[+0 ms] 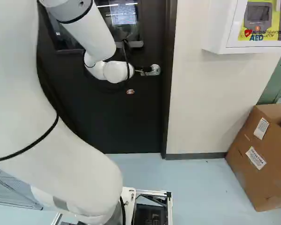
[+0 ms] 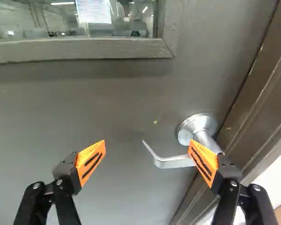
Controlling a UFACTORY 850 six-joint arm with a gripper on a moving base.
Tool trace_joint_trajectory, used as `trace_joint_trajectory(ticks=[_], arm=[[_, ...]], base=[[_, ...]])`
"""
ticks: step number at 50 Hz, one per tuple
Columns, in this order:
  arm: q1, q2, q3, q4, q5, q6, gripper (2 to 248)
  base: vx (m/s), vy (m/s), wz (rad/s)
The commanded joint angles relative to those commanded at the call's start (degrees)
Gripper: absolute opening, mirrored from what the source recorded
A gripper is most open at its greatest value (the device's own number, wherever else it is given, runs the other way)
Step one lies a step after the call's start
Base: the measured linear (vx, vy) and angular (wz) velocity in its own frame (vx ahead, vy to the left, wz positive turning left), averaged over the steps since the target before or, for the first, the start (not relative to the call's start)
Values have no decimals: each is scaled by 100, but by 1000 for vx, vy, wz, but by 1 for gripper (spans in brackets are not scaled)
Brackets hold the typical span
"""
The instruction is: Open the door and move inside
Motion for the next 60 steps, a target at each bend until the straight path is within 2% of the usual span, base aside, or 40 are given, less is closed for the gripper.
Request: trace_joint_trajectory(ticks=[60], arm=[[-20,-674,117,0,0,0,247]], base=[[0,0,0]])
